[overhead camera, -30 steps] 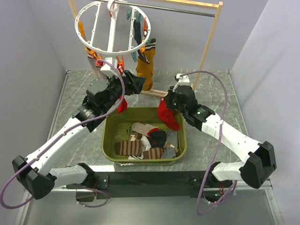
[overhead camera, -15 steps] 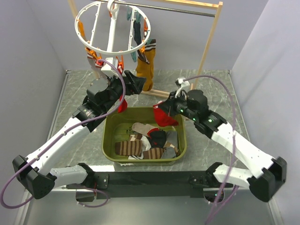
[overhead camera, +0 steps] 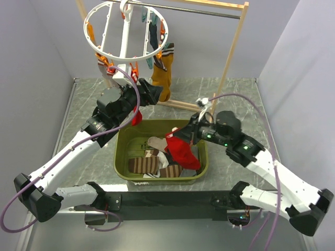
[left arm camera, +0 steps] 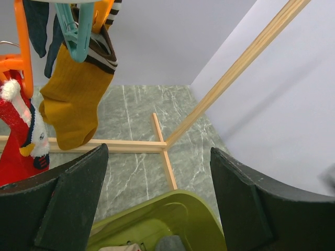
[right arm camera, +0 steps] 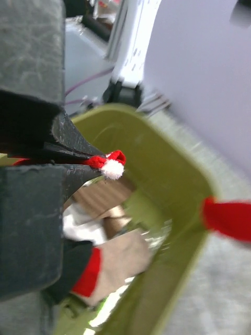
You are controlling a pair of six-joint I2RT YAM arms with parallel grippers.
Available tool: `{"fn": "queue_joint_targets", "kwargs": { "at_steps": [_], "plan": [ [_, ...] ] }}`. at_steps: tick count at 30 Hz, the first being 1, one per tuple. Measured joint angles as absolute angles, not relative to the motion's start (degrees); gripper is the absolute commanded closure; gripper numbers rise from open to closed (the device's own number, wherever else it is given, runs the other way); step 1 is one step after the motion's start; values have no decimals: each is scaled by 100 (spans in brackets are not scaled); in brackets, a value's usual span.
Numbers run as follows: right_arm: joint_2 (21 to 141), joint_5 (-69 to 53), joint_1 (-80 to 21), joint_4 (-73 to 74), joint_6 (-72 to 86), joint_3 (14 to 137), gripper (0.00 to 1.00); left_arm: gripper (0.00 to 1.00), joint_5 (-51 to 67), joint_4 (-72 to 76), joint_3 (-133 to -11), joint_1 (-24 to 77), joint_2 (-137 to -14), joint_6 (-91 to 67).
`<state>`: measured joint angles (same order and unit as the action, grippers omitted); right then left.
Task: Clip the socks to the hanger
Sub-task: Place the sock in the bin.
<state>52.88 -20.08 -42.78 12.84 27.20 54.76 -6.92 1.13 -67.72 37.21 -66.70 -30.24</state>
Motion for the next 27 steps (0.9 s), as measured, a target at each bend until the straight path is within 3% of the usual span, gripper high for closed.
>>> {"fn": "queue_joint_targets", "kwargs": {
  "at_steps": [8,10,11,13,14,16,21,27],
  "plan": [
    [6657,-1621,-4329,1372,2296,4978,100,16,-690,108,-6772,3721,-6670,-3068],
    [6866,-1459,-4338,1376,2137,4978,89,16,-690,108,-6772,3721,-6670,-3068],
    [6906,-1387,-4338,1376,2049,4978,69,16,-690,106,-6772,3721,-6670,-3065],
    [6923,-1271,-4338,1389,1887,5006,59,16,-687,106,-6772,3721,-6670,-3065],
    [6921,-1243,-4338,1415,1817,5039,49,17,-685,106,-6772,3721,-6670,-3063],
    [6886,-1179,-4338,1446,1732,5113,36,17,-679,106,-6772,3721,-6670,-3061],
    [6528,-897,-4342,1874,1669,5430,22,18,-670,106,-6792,3721,-6707,-3065],
    [6305,-346,-4191,2475,1660,6648,21,19,-696,95,-6873,3776,-6899,-3087]
  ]
}}
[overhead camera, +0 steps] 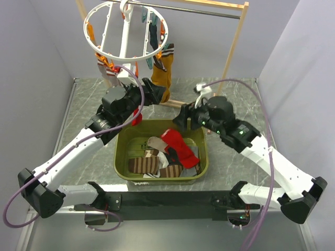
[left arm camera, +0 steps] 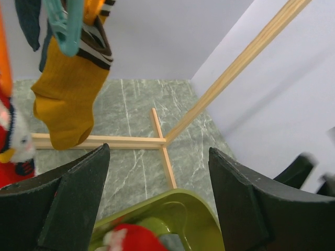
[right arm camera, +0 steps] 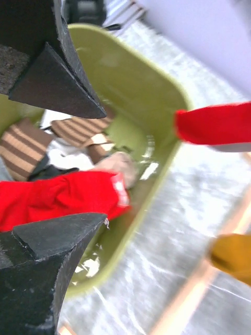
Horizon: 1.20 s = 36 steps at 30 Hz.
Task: Clip the socks to the hanger
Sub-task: Place the sock in the bin.
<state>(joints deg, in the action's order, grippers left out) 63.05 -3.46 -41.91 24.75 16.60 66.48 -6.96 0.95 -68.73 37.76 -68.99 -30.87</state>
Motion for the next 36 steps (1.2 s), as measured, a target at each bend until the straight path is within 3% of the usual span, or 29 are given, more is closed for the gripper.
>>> {"fn": "queue_joint_targets", "kwargs": {
  "at_steps": [16,20,28,36],
  "plan": [
    [6488,-283,-3859,2976,1450,7043,24,19,-1190,-45,-7277,4034,-7249,-3076],
    [6657,-458,-4160,3039,1173,6711,31,19,-1223,-163,-7288,4056,-7295,-3065],
    [7242,-357,-4716,3382,902,6215,34,18,-1315,-187,-7286,4056,-7284,-3063],
    [8027,148,-5245,3369,840,6108,52,18,-1350,-215,-7155,4056,-7037,-3041]
  ]
}}
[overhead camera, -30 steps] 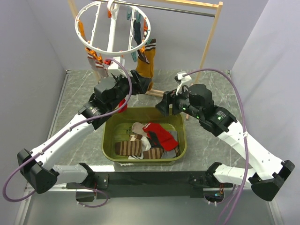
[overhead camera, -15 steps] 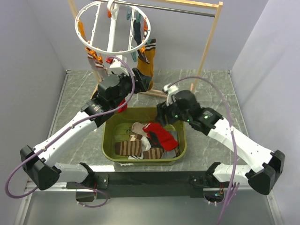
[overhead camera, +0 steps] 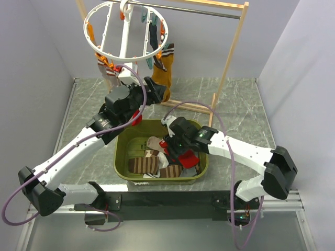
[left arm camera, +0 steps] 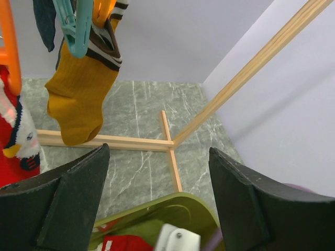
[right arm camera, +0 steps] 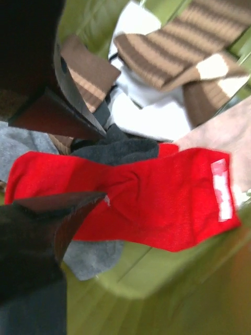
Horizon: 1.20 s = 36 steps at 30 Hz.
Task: Clip the socks to the hanger
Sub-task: Place the sock in the bin.
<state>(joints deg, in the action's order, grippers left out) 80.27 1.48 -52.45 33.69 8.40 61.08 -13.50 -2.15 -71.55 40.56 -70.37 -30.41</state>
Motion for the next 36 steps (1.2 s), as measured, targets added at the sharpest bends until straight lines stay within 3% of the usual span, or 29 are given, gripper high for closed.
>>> {"fn": "queue_joint_targets", "kwargs": {
  "at_steps": [1,4,7,16,27,31,33,36],
  "plan": [
    [8090,196,-5273,3347,838,6060,56,18,-1354,-215,-7153,4056,-7011,-3035],
    [8156,331,-5290,3369,827,5922,84,18,-1391,-215,-7142,4056,-6941,-2976],
    [8162,449,-5290,3382,878,5887,100,18,-1406,-217,-7124,4056,-6895,-2952],
    [7655,331,-5463,3485,1098,5881,100,18,-1426,-222,-7070,4058,-6882,-2912],
    [6845,-998,-5833,3546,1387,5424,100,17,-1424,-222,-7067,4058,-6882,-2810],
    [7076,-902,-5833,3653,1511,5258,62,17,-1426,-222,-7067,4058,-6882,-2810],
    [7231,-622,-5833,3710,1584,5262,50,17,-1426,-222,-7067,4058,-6882,-2810],
    [7332,-318,-5828,3852,1627,5380,46,17,-1426,-222,-7067,4058,-6882,-2808]
  ]
}}
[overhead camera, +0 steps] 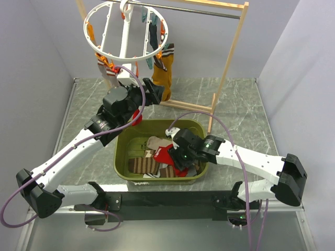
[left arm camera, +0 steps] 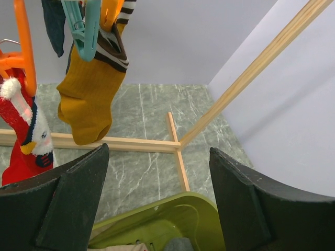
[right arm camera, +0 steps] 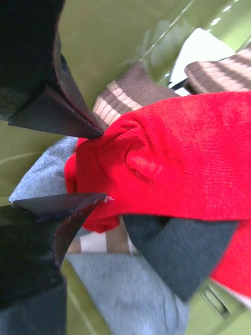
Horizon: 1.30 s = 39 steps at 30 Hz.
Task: Clip the socks to the hanger
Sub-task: Place the sock in the bin, then open the clamp at the hanger.
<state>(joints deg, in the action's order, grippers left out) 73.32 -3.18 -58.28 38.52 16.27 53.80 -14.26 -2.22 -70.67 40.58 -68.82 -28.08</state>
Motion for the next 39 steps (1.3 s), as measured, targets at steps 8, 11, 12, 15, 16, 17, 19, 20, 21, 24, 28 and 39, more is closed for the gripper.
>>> {"fn": "queue_joint_targets", "kwargs": {
  "at_steps": [8,11,12,15,16,17,19,20,21,24,28,39],
  "plan": [
    [6997,-388,-5133,3968,1693,6482,36,17,-1470,-316,-7124,4058,-6947,-2858],
    [6770,-847,-4525,3966,1691,7035,33,17,-1509,-458,-7255,4058,-7113,-2974],
    [6716,-956,-4342,3959,1682,7238,32,17,-1527,-486,-7290,4058,-7157,-3000],
    [6639,-1068,-4147,3962,1605,7769,31,17,-1610,-666,-7487,4038,-7332,-3138],
    [6626,-1035,-4147,3944,1570,7874,30,17,-1640,-705,-7550,4029,-7380,-3181],
    [6615,-976,-4147,3916,1555,7913,30,17,-1662,-725,-7594,4023,-7408,-3225],
    [6606,-814,-4106,3802,1559,7915,30,17,-1737,-746,-7636,4003,-7426,-3326],
    [6628,-733,-4023,3730,1586,7902,31,17,-1787,-779,-7660,3999,-7432,-3380],
    [6659,-668,-3903,3570,1621,7865,31,17,-1826,-805,-7688,3975,-7441,-3465],
    [6788,-604,-3551,2810,1675,7682,31,18,-1855,-810,-7697,3903,-7452,-3693],
    [7166,-725,-3295,1715,1597,7664,32,19,-1811,-709,-7664,3741,-7450,-3907],
    [9050,-1083,-3297,808,1076,9496,39,20,-1953,-209,-7452,3500,-7454,-4014]
  ]
}}
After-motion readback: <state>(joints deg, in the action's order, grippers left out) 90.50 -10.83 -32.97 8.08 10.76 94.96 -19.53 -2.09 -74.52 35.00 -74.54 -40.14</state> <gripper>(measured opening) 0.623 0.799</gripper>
